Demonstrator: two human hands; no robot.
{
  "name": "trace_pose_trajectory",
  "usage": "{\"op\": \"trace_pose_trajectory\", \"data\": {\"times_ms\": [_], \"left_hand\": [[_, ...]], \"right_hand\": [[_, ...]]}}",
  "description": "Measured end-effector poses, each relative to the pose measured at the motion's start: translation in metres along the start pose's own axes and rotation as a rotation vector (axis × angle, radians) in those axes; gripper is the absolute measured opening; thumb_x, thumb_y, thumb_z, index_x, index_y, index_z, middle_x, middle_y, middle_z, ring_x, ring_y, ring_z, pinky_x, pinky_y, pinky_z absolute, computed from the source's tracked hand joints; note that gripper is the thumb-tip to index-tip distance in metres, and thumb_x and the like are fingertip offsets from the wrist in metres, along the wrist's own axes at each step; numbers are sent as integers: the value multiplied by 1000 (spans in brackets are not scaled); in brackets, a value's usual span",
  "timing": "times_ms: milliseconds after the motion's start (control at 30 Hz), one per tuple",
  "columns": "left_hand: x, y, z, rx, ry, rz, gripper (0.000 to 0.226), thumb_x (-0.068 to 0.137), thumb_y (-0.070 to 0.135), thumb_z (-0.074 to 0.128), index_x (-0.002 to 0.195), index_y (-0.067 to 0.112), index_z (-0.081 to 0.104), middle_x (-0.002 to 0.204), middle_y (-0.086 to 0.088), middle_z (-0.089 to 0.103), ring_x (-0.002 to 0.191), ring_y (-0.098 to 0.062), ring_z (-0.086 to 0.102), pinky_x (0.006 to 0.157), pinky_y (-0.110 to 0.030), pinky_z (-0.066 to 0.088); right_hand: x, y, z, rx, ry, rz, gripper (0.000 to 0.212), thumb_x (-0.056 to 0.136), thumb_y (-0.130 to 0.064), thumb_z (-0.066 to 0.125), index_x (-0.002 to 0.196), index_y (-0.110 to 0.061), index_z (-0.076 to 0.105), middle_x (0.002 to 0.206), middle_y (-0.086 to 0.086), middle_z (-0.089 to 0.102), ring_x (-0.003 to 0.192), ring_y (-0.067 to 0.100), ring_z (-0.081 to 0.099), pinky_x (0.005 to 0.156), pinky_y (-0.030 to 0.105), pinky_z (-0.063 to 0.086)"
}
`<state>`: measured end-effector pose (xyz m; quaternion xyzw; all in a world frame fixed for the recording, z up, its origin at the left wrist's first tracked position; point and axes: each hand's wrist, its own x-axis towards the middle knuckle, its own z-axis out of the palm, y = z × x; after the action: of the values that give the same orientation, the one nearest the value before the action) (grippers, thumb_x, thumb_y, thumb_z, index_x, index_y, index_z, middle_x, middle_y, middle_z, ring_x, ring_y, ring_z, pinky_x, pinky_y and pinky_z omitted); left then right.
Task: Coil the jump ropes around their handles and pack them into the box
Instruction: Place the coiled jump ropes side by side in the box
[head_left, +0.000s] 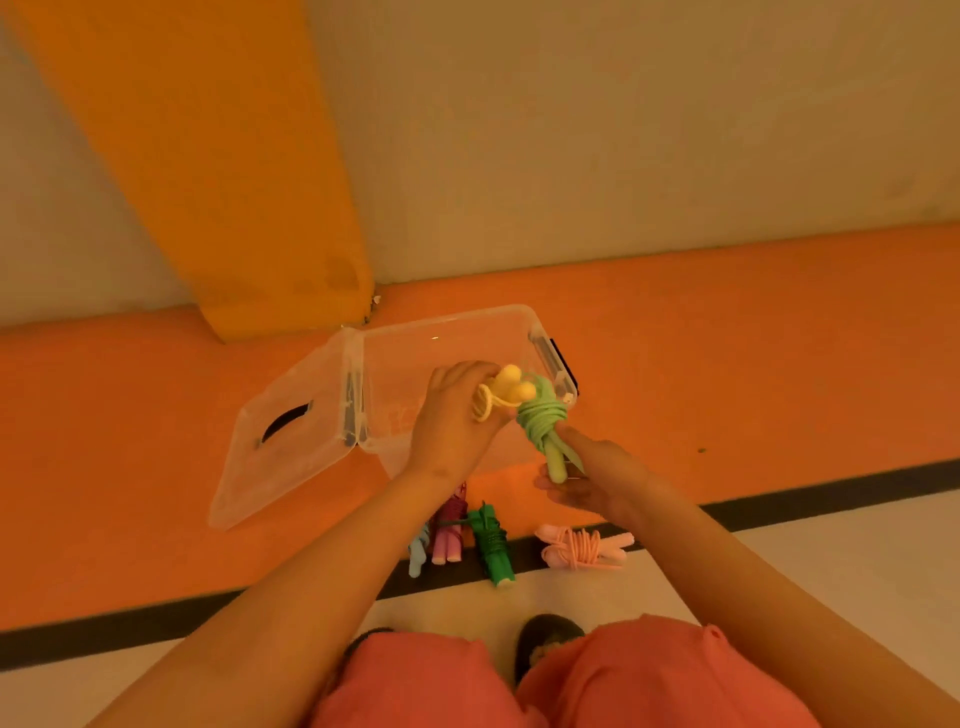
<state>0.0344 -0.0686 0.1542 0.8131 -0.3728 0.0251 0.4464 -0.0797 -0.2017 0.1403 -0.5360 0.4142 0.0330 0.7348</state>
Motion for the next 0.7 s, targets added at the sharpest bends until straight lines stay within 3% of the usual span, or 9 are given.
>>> {"op": "trace_pose_trajectory", "data": {"times_ms": [100,167,233,300,400,467,567,633,700], "left_hand": [[4,26,-23,-105,42,7,36,74,17,80,104,21,62,108,11,58,105,-19,49,83,-31,41],[4,43,-37,-179,69,0,33,74,17,81,99,25,61,104,14,56,103,-16,52,85,-28,42],[3,58,-49,-223,79,6,31,72,19,82,95,23,62,101,9,57,95,-9,54,81,-18,41],[0,71,-58,-272,85,5,31,69,27,82,92,22,62,100,3,60,93,-6,55,78,-12,40],[-4,90,-71,-402,107,-59,30,65,42,77,85,23,64,102,0,60,99,-4,56,82,-9,39],[-6,100,-79,-490,120,-121,36,68,47,71,80,13,65,101,0,58,98,-3,55,83,-8,38],[-8,102,-86,-512,191,-170,33,80,32,75,76,0,66,98,-5,60,97,-11,58,83,-18,42],[-7,97,-89,-453,212,-199,23,79,22,77,75,1,69,98,-2,62,97,-13,60,82,-25,46],[-5,91,-92,-417,202,-228,17,75,19,81,77,6,71,99,0,64,95,-10,59,77,-20,44]], "right_hand": [[-27,-26,11,236,-32,-121,26,94,-27,58,109,-6,54,110,16,54,102,36,62,51,27,56],[-41,-39,20,363,-73,-190,18,94,-22,58,106,-8,55,111,16,50,112,39,55,57,32,60],[-55,-50,30,493,-155,-254,18,95,-20,55,107,-6,57,103,17,52,109,37,57,67,37,61],[-67,-58,38,560,-279,-316,29,99,-22,48,123,-7,55,114,16,60,105,29,63,73,37,60],[-77,-64,48,601,-360,-366,35,100,-22,43,132,-9,49,126,15,60,94,22,69,69,33,59],[-82,-65,52,628,-360,-370,42,97,-22,49,136,-6,45,130,18,58,98,26,67,69,34,59],[-86,-65,58,637,-368,-396,53,88,-18,58,136,-1,42,117,19,63,93,26,66,66,33,58],[-86,-67,61,640,-390,-415,44,91,-9,55,133,-1,45,102,15,68,83,22,70,63,33,58],[-79,-70,65,634,-407,-424,40,93,-3,52,132,-4,47,105,14,68,85,22,71,63,35,58]]}}
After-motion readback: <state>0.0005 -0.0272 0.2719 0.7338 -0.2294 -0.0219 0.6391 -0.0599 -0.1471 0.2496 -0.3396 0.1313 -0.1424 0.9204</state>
